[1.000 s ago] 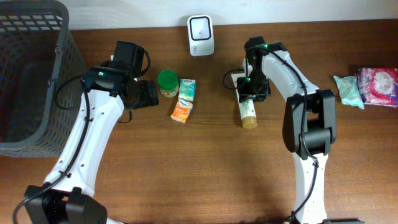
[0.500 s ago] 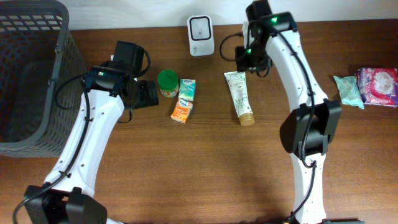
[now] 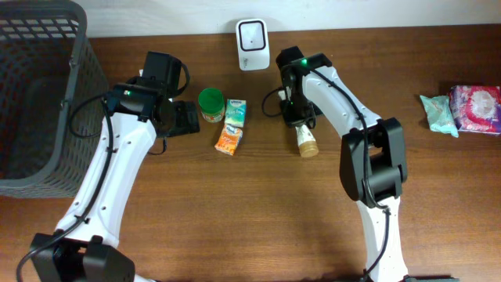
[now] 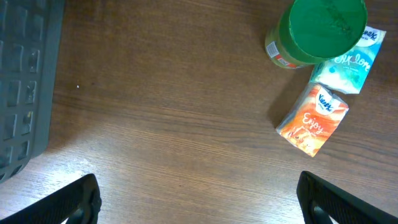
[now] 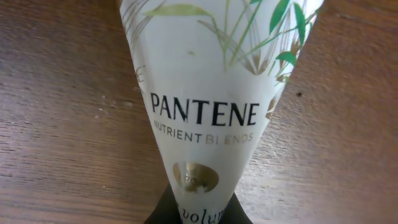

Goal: Scan the item barcode
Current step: 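Raise Pantene tube to white scanner with right gripper, then carry Pantene tube to far right and set it beside wipes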

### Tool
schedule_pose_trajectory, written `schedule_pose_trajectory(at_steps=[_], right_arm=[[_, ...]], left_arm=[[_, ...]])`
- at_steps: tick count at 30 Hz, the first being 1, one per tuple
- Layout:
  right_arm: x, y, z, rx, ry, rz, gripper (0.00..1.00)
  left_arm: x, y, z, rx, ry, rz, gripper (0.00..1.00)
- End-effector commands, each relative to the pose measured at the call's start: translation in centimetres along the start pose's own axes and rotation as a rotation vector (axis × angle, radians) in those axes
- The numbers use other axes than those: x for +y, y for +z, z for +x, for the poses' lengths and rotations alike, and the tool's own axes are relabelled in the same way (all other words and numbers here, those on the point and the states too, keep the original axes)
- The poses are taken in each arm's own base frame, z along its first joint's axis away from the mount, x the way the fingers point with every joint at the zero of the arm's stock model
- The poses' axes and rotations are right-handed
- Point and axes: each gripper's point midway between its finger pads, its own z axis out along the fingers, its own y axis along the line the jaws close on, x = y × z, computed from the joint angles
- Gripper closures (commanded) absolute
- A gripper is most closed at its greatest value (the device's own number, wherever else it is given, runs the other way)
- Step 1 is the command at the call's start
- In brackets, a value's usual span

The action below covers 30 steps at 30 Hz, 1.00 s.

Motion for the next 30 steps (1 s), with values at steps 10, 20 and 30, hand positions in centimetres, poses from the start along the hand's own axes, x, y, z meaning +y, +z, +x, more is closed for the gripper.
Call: schedule_pose_trajectory(at_steps=[10, 20, 30], right_arm=[[2.0, -16.8, -17.7, -0.806, 0.147, -0.215, 0.96], [6.0, -13.5, -20.2, -0.921, 0.075, -0.359, 0.96], [-17.9, -19.2, -11.3, -0.761, 0.489, 0.240, 0.96]], left_arm=[[0.1, -0.2, -0.1, -0.010, -0.009, -0.007, 0.01], [0.1, -0.2, -0.1, -0.009, -0.009, -0.006, 0.01], [0.1, -0.2, -0.1, -0.010, -0.009, -0.007, 0.01]])
